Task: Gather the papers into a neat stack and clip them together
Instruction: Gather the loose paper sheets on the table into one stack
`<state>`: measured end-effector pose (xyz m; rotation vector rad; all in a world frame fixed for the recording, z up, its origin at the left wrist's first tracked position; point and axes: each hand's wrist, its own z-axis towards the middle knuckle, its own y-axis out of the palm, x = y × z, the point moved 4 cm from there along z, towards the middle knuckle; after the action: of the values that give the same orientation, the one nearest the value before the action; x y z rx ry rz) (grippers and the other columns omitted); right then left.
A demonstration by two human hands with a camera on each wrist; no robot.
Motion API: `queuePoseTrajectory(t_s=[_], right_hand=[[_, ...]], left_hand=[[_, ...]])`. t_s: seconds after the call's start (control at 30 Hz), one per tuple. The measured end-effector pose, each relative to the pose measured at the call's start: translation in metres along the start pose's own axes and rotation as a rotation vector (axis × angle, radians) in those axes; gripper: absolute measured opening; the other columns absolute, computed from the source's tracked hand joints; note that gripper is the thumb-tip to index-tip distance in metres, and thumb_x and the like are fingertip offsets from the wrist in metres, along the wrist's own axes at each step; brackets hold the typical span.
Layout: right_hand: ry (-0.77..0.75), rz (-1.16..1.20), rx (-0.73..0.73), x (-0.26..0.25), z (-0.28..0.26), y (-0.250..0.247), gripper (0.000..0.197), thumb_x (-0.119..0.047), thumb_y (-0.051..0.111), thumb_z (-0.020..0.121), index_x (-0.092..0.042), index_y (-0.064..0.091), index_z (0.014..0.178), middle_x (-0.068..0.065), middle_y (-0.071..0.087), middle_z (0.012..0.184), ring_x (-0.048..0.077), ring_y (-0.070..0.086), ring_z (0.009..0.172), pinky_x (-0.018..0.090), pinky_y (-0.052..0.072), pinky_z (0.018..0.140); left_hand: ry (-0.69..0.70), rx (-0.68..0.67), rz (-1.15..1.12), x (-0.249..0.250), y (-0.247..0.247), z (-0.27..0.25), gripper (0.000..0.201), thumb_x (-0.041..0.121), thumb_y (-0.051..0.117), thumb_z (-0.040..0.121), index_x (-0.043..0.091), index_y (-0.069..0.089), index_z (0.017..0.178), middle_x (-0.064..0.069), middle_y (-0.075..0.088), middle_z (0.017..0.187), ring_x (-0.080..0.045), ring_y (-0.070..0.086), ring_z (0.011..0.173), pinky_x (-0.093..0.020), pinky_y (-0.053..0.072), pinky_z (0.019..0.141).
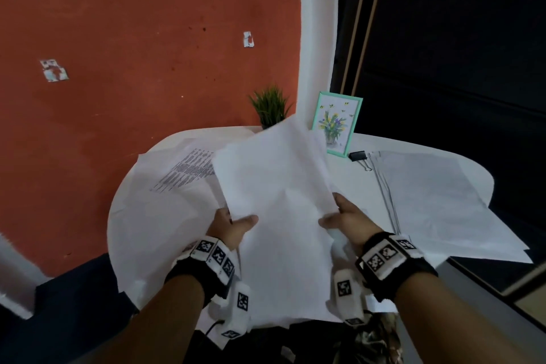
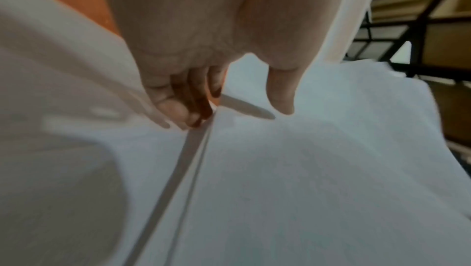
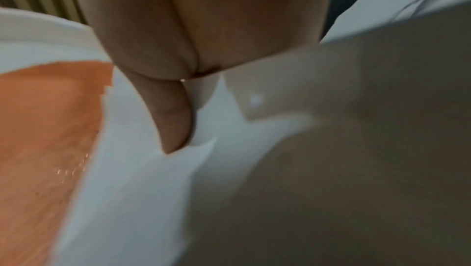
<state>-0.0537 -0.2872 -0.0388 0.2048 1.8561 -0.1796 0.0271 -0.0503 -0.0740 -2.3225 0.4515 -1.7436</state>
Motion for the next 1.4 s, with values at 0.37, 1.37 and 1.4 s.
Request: queuePoseTrajectory(t_s=[0.37, 1.37, 1.4], right_hand=[[-0.024, -0.103, 0.093, 0.022, -0.008, -0.052, 0.039, -0.006, 0.066, 0.085, -0.011, 0.057, 0.123, 0.009, 0.068, 0.112, 0.025, 0.064, 0.101, 0.034, 0.052, 0.087], [0.348, -0.733, 0.754, -0.006, 0.052, -0.340, 0.042, -0.003, 0.051, 0.092, 0.002, 0.048, 0.133, 0.026, 0.054, 0.129, 0.041, 0.052, 0.118, 0.039, 0.043, 0.088], [0.368, -0.748, 0.766, -0.005, 0.053, -0.342, 0.042, -0.003, 0.052, 0.091, 0.002, 0.049, 0.133, 0.027, 0.055, 0.129, 0.042, 0.053, 0.118, 0.043, 0.044, 0.093]], left_hand=[[0.122, 0.085, -0.160, 0.033, 0.039, -0.007, 0.044, 0.017, 0.052, 0.095, 0.003, 0.042, 0.135, -0.013, 0.049, 0.137, -0.030, 0.045, 0.128, -0.038, 0.033, 0.108], [0.169, -0.344, 1.064, 0.009, 0.067, -0.012, 0.091, 0.061, 0.064, 0.071, 0.044, 0.014, 0.146, 0.003, -0.001, 0.159, -0.026, 0.001, 0.146, -0.045, 0.020, 0.116], [0.172, -0.338, 1.062, 0.009, 0.067, -0.011, 0.091, 0.062, 0.064, 0.071, 0.043, 0.014, 0.146, 0.003, 0.000, 0.159, -0.025, 0.002, 0.146, -0.045, 0.021, 0.116]])
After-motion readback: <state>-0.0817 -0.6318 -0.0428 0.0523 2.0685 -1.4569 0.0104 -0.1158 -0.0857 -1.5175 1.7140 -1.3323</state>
